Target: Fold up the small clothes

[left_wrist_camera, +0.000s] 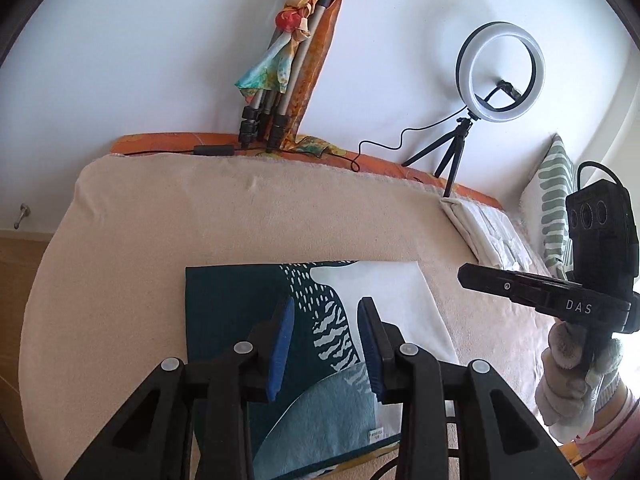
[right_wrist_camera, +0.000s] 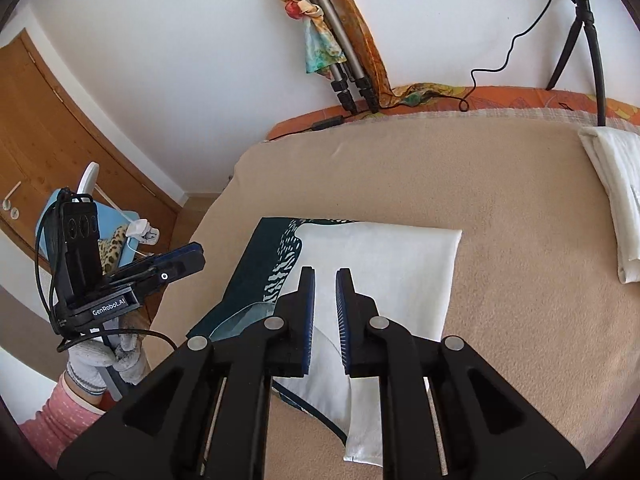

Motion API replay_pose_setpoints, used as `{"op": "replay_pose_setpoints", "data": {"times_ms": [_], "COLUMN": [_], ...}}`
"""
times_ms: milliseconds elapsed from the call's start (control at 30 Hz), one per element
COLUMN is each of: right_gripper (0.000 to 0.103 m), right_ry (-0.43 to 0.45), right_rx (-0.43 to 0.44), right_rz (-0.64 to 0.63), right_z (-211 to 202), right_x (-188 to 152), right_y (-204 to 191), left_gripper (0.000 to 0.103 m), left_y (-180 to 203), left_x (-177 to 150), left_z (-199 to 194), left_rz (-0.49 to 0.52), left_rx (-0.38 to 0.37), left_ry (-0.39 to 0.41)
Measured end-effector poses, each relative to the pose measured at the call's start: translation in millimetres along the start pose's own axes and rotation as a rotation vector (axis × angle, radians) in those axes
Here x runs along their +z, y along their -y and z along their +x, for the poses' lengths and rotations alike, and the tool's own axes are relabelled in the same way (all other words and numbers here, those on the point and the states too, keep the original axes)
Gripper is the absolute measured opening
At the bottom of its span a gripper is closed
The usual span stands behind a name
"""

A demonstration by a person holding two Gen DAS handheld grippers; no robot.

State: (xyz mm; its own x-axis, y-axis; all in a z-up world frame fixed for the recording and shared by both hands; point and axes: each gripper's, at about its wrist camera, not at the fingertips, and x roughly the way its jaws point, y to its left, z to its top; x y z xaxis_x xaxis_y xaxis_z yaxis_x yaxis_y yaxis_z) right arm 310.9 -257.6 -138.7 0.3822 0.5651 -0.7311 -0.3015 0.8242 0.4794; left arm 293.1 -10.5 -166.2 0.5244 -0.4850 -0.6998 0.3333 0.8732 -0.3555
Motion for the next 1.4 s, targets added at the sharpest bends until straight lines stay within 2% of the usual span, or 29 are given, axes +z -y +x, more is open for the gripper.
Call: {"op": "replay_pose_setpoints", "data": {"times_ms": [133,200,400,500,600,733,800,900,1033,1100,1133,1267,1333,1400], "right_gripper": [0.012,0.012,0.012,0.012,0.012,0.012,0.012,0.012,0.012,0.012,0.011,0.009,0.012,0.013], "right_ry": [-0.052,-0.067,-0.134,-0.163,-0.17,-0.123,-0.117,-0.136,-0.171,-0.18,-0.176,-0.164,-0.145,-0.127], "right_rx": [-0.008,-0.02,-0.073,-0.109,-0.08,-0.058,-0.03,-0.041,-0.085,-0.132,-0.146,-0.161,-0.222,-0.217], "right_rz": [-0.02,-0.028,-0.05,-0.052,-0.024,-0.034,-0.023,-0.031,-0.029,-0.045,-0.052,-0.041,-0.047,-0.014], "right_z": [41.6,57.7,97.1,108.1,103.4,87.9,89.1,103.7,127.9,135.5,136.6,124.4,109.9,89.1], "right_x": [13.9,15.1,-1.0,-11.8,-10.0,6.8,15.8,25.1,25.6,22.6,21.0,22.9,25.1,22.9], "right_y": [-1.6,0.6,12.9,21.9,27.3,18.6,14.9,10.4,15.6,19.2,21.7,32.7,36.3,46.0], "left_gripper": [0.031,0.031,0.033,0.036,0.032,0.032,0.032,0.031,0.031,0.035,0.036,0.036,0.033,0.034], "left_y": [6.1,7.1,-6.1,-5.8,-8.6,-6.5,-4.2,-7.4,-23.1,-31.2,-34.0,-34.5,-35.5,-41.0], "left_x": [4.5,1.8,-21.7,-32.1,-26.2,-5.8,4.0,12.8,9.1,2.0,-1.1,-3.5,-5.0,-8.4], "left_z": [35.2,49.6,94.0,92.3,85.7,63.2,62.4,75.4,101.6,109.8,107.5,95.3,77.5,55.3], "left_rz": [0.013,0.036,0.065,0.105,0.058,0.024,0.028,0.031,0.007,-0.001,-0.004,0.012,0.018,-0.012], "left_rx": [-0.002,0.022,0.087,0.083,0.053,0.012,0.02,0.057,0.109,0.121,0.108,0.122,0.13,0.118], "left_ry": [-0.047,-0.064,-0.14,-0.088,-0.117,-0.058,-0.048,-0.058,-0.098,-0.109,-0.086,-0.098,-0.077,-0.051]}}
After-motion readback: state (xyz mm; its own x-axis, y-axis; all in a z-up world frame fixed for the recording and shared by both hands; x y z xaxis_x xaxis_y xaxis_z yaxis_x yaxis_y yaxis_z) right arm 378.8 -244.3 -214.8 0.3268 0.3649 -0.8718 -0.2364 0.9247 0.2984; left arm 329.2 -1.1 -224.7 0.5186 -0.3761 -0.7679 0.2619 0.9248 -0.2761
